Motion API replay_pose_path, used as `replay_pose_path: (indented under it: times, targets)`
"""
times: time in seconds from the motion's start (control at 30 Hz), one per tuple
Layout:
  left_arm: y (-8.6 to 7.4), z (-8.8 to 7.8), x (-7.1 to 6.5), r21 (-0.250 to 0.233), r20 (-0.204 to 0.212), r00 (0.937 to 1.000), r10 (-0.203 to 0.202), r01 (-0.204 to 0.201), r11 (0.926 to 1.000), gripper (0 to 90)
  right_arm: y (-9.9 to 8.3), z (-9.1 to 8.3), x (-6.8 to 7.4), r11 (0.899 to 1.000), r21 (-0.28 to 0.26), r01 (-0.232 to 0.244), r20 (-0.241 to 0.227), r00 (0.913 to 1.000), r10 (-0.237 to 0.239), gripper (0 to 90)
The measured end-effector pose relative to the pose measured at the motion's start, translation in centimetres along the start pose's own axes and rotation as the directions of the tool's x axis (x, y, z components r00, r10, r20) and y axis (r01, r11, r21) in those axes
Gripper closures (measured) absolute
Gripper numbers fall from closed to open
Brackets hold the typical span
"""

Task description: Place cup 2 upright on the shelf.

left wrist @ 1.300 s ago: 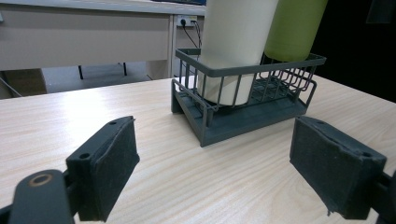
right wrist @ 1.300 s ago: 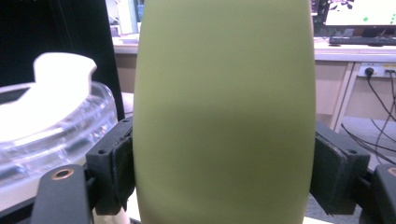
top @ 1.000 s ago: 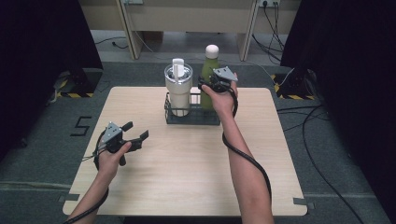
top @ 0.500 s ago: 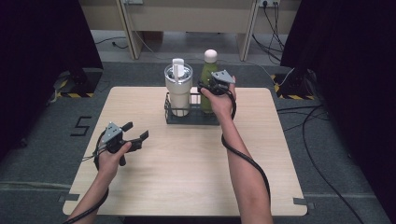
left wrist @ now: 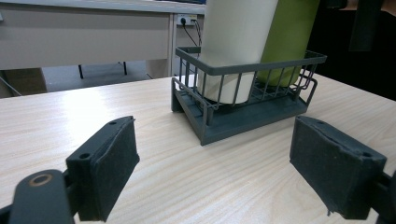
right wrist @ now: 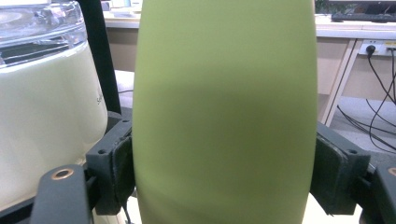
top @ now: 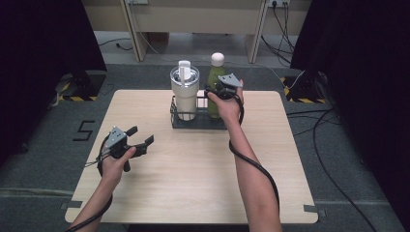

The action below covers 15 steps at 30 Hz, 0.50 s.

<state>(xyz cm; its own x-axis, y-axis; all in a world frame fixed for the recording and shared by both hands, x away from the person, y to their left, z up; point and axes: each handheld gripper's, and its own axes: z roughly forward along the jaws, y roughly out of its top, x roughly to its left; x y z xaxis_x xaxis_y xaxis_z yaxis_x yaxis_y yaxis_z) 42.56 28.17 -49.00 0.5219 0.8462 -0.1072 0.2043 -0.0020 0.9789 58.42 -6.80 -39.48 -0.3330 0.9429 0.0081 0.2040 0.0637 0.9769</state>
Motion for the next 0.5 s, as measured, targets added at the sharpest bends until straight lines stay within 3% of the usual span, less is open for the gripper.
replay_pose_path:
  times: [0.5]
  targets:
    - [-0.10, 0.05, 0.00, 0.002, 0.001, 1.0000, -0.003, 0.003, 1.0000, 14.3, -0.36, -0.31, 0.06, 1.000, -0.011, 0.002, -0.003, 1.0000, -0.002, 21.1]
